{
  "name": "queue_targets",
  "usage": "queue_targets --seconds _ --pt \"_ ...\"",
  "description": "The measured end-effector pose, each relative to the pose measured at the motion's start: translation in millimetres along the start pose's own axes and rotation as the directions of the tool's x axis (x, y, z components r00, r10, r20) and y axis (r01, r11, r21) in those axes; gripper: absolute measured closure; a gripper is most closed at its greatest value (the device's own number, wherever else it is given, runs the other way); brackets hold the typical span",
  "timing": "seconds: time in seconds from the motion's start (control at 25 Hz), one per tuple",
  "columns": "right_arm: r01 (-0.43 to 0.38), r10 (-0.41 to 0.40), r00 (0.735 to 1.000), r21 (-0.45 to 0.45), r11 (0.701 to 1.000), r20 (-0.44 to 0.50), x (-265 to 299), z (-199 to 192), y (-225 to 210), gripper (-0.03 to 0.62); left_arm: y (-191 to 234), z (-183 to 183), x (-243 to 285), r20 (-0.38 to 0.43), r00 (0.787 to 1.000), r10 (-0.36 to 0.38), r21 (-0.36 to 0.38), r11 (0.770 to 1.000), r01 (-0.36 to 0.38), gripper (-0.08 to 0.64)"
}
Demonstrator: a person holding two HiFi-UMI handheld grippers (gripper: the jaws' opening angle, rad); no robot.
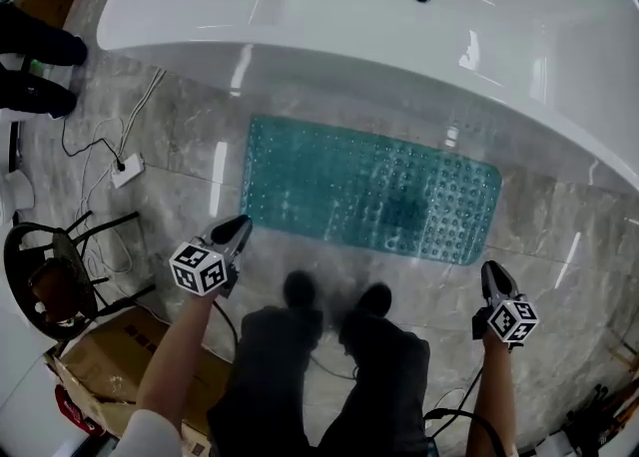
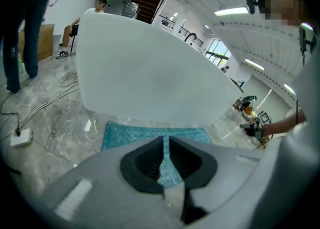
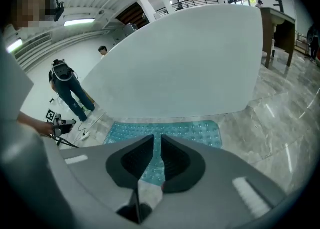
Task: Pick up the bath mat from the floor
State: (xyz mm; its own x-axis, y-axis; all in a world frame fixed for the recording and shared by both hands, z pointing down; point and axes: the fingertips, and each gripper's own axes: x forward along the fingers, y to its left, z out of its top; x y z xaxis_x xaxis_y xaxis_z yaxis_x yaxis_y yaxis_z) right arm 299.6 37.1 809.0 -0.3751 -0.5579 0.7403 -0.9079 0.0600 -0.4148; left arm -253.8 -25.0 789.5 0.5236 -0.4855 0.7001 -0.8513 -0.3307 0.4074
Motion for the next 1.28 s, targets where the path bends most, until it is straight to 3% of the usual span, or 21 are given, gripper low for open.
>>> queue_targets --seconds 0.68,1.04,1.28 --pt "0.040 -0.039 0.999 -0.043 0.998 0.023 157.0 -78.0 -100.8 0.509 125.0 -87.4 145.4 -0.014 0.999 0.029 0.052 0.998 -0.029 0.482" --pt "0.084 -0.085 0.996 -0.078 0.993 -0.017 217.9 -128.5 -158.9 0.485 210.0 -150.7 202.3 -0.109 0.987 0.119 0.102 0.989 -0.108 0.430" --pt "0.105 -0.110 0.993 -0.102 0.989 -0.044 235.6 -149.5 -187.7 0.467 247.1 -170.0 219.5 -0.140 0.975 0.171 0.130 0.980 -0.153 0.413"
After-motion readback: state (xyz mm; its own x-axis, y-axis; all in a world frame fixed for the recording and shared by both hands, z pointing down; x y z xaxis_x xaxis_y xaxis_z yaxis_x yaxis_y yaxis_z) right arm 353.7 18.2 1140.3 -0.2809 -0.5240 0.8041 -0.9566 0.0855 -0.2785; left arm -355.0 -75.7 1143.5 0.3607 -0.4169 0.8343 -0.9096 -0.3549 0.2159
